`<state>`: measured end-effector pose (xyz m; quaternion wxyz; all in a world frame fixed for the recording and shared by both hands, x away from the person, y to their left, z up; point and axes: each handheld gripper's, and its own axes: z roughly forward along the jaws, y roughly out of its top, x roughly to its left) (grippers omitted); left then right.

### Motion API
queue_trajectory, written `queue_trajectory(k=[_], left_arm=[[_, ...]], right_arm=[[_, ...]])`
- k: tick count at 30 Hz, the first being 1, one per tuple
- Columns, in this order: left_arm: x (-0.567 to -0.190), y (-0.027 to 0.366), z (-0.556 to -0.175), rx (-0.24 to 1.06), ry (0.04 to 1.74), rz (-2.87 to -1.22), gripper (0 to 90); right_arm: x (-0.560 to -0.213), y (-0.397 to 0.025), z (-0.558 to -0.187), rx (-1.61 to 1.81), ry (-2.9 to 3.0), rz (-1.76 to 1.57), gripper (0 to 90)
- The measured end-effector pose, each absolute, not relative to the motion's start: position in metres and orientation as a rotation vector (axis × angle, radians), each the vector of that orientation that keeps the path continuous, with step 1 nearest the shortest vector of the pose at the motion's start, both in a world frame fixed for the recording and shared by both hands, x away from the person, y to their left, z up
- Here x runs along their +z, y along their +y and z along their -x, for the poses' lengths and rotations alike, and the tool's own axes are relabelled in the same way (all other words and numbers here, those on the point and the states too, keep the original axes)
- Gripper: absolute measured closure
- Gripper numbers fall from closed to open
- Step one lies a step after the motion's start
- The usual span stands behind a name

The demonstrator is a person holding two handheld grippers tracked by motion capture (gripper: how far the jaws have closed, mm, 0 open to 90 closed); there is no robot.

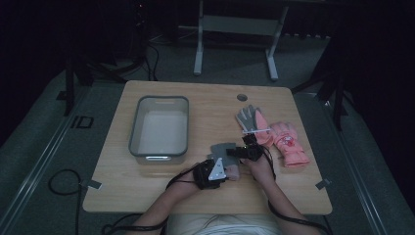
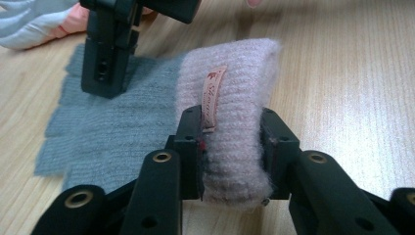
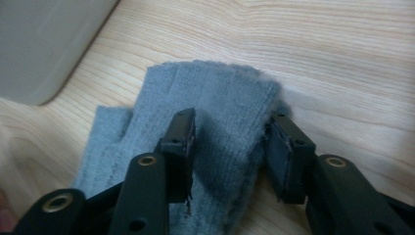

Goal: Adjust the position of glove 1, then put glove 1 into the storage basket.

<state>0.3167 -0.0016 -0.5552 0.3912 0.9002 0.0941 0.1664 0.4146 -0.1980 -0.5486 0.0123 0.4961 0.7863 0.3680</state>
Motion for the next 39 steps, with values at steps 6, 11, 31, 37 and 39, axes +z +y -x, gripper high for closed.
queue_trajectory(k=[6,11,31,37,39], left_arm=[[-0.554,0.004,-0.322,0.343,0.299,-2.259,69.7],[-0.546,0.01,-0.328,0.239,0.372,-2.232,70.6],[-0.47,0.026,-0.33,0.268,0.301,-2.264,71.0],[-0.445,0.037,-0.337,0.312,0.281,-2.291,71.0],[-0.439,0.042,-0.34,0.32,0.28,-2.302,71.0]], right_arm=[[-0.543,-0.19,-0.415,1.183,2.508,-1.446,73.5],[-0.531,-0.19,-0.408,1.239,2.489,-1.377,74.3],[-0.464,-0.186,-0.399,1.35,2.438,-1.251,74.4],[-0.444,-0.177,-0.405,1.393,2.406,-1.213,74.4],[-0.439,-0.172,-0.408,1.396,2.402,-1.201,74.4]])
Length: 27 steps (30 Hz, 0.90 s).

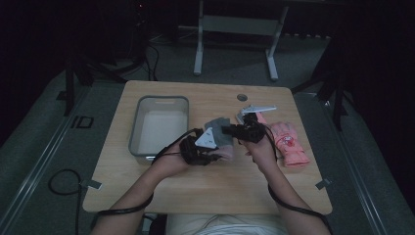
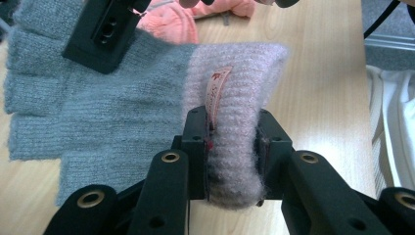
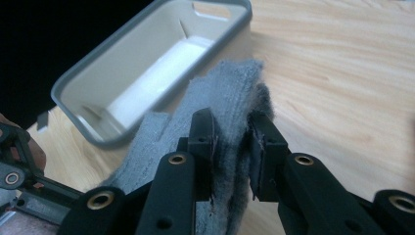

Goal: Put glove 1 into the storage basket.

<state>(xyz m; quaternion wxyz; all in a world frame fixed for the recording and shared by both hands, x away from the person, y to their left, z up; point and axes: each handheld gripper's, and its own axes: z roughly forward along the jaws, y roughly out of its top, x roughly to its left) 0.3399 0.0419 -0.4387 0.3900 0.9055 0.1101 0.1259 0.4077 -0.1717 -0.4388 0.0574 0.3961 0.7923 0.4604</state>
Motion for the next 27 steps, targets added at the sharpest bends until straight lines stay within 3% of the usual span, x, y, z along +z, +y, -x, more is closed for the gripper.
queue_trajectory(k=[27], left_arm=[[-0.406,0.134,-0.359,0.418,0.41,-2.382,70.9]], right_arm=[[-0.413,-0.069,-0.445,1.464,2.477,-1.068,74.6]])
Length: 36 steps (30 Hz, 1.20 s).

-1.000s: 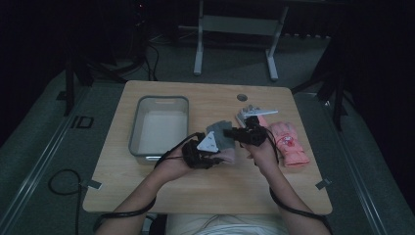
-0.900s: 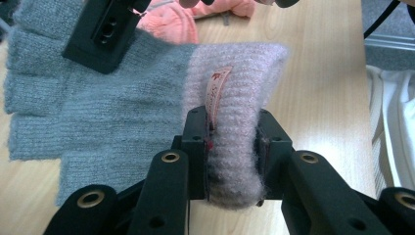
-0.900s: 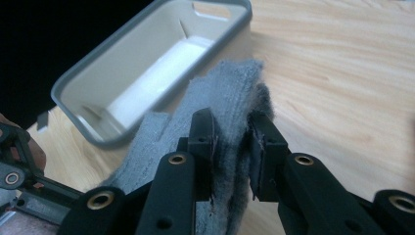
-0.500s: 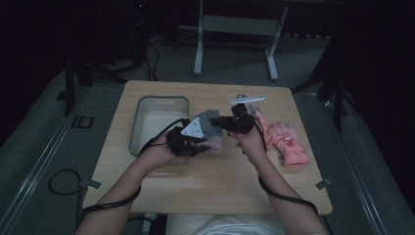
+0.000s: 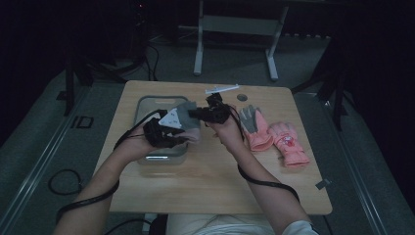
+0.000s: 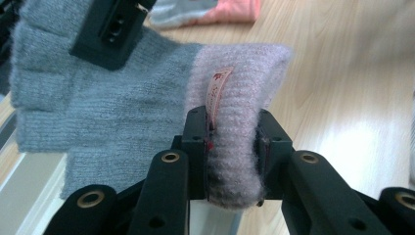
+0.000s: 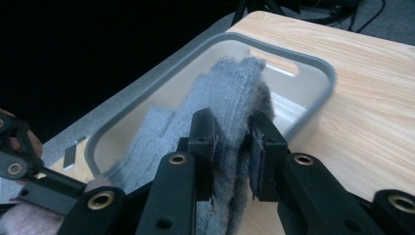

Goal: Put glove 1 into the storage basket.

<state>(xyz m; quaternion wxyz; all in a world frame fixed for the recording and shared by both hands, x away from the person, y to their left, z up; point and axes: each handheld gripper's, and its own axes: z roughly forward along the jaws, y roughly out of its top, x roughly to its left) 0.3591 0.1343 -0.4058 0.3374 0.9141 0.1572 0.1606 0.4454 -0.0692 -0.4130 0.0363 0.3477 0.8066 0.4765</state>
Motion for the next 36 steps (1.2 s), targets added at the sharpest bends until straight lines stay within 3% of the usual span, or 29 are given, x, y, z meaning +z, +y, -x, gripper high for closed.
queue_trajectory(k=[16,20,23,31,36], left_arm=[[-0.448,0.201,-0.394,0.399,0.4,-2.553,70.6],[-0.456,0.203,-0.398,0.389,0.403,-2.555,70.7],[-0.472,0.203,-0.412,0.308,0.416,-2.573,70.8],[-0.485,0.197,-0.427,0.198,0.443,-2.573,71.0],[-0.491,0.193,-0.433,0.222,0.437,-2.632,70.9]], right_arm=[[-0.461,0.009,-0.475,1.42,2.534,-1.109,74.7],[-0.47,0.012,-0.48,1.401,2.548,-1.144,74.7],[-0.485,0.019,-0.487,1.31,2.565,-1.172,74.5],[-0.487,0.026,-0.496,1.205,2.608,-1.189,72.9],[-0.484,0.032,-0.498,1.062,2.66,-1.139,64.0]])
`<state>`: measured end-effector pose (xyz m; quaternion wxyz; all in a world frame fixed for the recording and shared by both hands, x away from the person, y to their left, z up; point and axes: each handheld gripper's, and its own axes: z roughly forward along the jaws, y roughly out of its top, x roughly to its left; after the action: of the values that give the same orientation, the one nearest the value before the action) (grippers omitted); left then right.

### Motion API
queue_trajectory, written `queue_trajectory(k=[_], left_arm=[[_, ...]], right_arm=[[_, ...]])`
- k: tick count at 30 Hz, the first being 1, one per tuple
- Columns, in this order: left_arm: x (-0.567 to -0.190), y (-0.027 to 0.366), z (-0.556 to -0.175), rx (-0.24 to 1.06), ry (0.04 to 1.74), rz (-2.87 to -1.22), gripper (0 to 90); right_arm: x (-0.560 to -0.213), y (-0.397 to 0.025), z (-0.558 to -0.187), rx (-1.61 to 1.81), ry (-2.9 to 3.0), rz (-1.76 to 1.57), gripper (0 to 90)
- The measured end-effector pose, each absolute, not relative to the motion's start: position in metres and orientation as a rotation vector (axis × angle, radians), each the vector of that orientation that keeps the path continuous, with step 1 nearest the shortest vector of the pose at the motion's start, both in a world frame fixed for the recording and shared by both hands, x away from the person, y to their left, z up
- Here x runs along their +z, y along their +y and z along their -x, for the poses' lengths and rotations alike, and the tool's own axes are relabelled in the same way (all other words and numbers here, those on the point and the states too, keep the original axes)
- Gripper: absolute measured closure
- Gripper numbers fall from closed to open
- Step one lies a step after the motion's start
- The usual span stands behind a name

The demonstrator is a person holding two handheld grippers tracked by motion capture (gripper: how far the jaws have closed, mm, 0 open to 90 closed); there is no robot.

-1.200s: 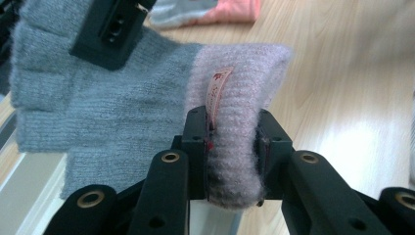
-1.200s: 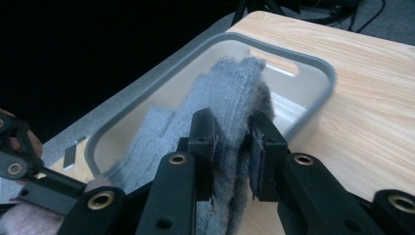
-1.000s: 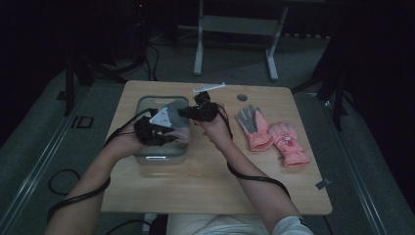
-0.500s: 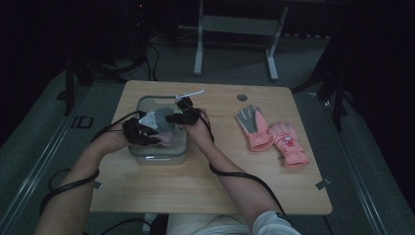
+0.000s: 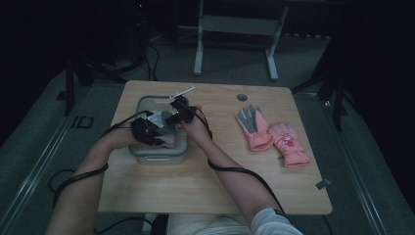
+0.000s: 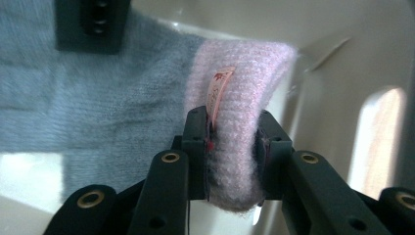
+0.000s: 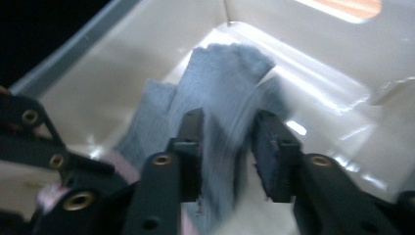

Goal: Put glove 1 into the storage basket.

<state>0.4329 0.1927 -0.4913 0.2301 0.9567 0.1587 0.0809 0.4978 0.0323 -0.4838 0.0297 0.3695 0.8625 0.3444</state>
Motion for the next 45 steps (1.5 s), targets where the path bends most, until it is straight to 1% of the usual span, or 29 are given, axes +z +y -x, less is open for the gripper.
queue_trajectory(k=[3,7,11,13,14,15,16,21,26,27,29,30,32,35,36,38,40,42,45], left_arm=[[-0.495,0.191,-0.438,0.201,0.444,-2.654,70.8],[-0.497,0.187,-0.441,0.185,0.463,-2.669,70.3],[-0.499,0.184,-0.44,0.197,0.465,-2.699,65.5],[-0.498,0.184,-0.44,0.195,0.479,-2.691,59.2],[-0.496,0.184,-0.44,0.198,0.494,-2.683,55.2],[-0.493,0.185,-0.439,0.205,0.51,-2.666,49.4],[-0.489,0.186,-0.438,0.202,0.526,-2.636,46.3],[-0.471,0.189,-0.433,0.223,0.601,-2.566,35.9],[-0.458,0.18,-0.423,0.205,0.62,-2.492,19.6],[-0.457,0.178,-0.421,0.191,0.612,-2.479,17.9],[-0.455,0.174,-0.417,0.202,0.615,-2.47,13.2],[-0.453,0.172,-0.415,0.189,0.615,-2.459,12.7],[-0.449,0.167,-0.411,0.203,0.606,-2.456,6.8],[-0.444,0.159,-0.404,0.205,0.582,-2.426,4.6],[-0.442,0.156,-0.403,0.188,0.57,-2.418,1.3],[-0.441,0.149,-0.399,0.19,0.557,-2.411,1.2],[-0.441,0.141,-0.396,0.154,0.548,-2.39,1.2],[-0.442,0.133,-0.393,0.166,0.512,-2.385,1.2],[-0.44,0.121,-0.387,0.145,0.469,-2.362,1.2]], right_arm=[[-0.482,0.026,-0.498,1.035,2.667,-1.147,62.0],[-0.479,0.006,-0.496,1.109,2.659,-1.185,60.2],[-0.473,-0.008,-0.49,1.2,2.7,-1.146,57.0],[-0.467,-0.013,-0.485,1.222,2.702,-1.112,57.1],[-0.464,-0.016,-0.483,1.238,2.697,-1.098,57.6],[-0.461,-0.02,-0.481,1.257,2.695,-1.098,58.3],[-0.458,-0.024,-0.479,1.274,2.687,-1.096,58.0],[-0.448,-0.043,-0.466,1.323,2.665,-1.036,54.8],[-0.444,-0.059,-0.452,1.378,2.691,-0.95,51.6],[-0.442,-0.062,-0.45,1.388,2.708,-0.931,49.5],[-0.44,-0.067,-0.444,1.385,2.722,-0.89,43.0],[-0.439,-0.07,-0.442,1.398,2.733,-0.881,39.2],[-0.439,-0.074,-0.438,1.391,2.734,-0.848,31.9],[-0.441,-0.081,-0.436,1.437,2.731,-0.854,27.5],[-0.442,-0.084,-0.436,1.453,2.725,-0.86,27.0],[-0.444,-0.089,-0.434,1.467,2.723,-0.863,26.4],[-0.445,-0.095,-0.433,1.462,2.712,-0.861,24.3],[-0.447,-0.104,-0.433,1.489,2.704,-0.871,23.0],[-0.45,-0.117,-0.432,1.466,2.638,-0.833,21.2]])
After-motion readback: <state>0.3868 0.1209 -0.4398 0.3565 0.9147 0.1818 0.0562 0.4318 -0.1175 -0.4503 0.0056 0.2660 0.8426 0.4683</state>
